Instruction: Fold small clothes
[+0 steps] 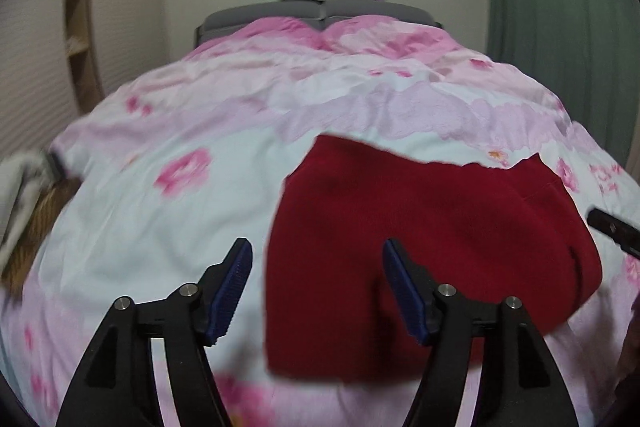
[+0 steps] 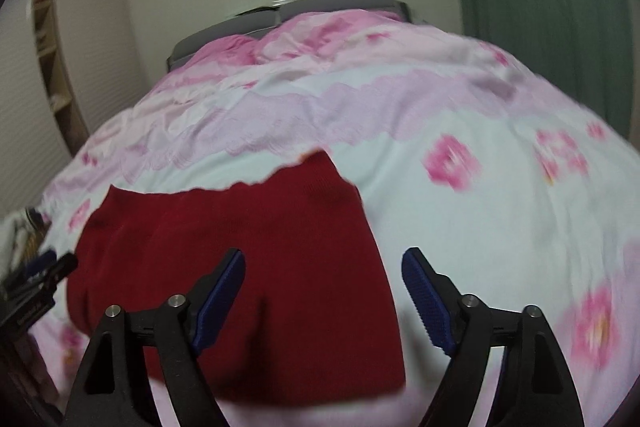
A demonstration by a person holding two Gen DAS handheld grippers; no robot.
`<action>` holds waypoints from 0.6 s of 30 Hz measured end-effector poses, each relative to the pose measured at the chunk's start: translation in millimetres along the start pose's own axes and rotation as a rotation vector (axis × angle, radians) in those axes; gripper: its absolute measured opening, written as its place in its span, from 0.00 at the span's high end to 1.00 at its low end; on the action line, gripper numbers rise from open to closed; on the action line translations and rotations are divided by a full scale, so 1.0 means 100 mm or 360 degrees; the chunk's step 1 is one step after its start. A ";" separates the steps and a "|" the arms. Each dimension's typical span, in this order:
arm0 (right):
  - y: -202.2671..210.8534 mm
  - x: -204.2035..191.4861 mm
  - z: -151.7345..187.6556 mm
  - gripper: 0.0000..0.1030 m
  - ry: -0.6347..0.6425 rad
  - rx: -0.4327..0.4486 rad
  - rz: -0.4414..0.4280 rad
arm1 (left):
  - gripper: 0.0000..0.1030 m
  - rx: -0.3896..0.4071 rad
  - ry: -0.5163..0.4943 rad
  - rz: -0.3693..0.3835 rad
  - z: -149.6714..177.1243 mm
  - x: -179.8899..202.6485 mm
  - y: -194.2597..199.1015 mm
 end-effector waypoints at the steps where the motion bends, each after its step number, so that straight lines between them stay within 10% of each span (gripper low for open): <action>1: 0.04 0.04 0.08 0.18 -0.0054 -0.0024 0.0001 | 0.34 -0.0010 0.0043 -0.0014 0.08 -0.04 0.05; 18: -0.32 0.25 0.58 0.18 -0.0400 -0.0356 -0.0172 | 0.34 -0.0104 0.0229 -0.0129 0.49 -0.18 -0.02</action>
Point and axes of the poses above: each gripper's, at about its wrist camera, not at the fingertips, and y roughly against the way its jaws point, x to its right, z to its underside, the point moved 2 cm from there along -y, roughly the way its jaws point, and after that the axes turned 13 degrees about z, right-handed, at the moved point
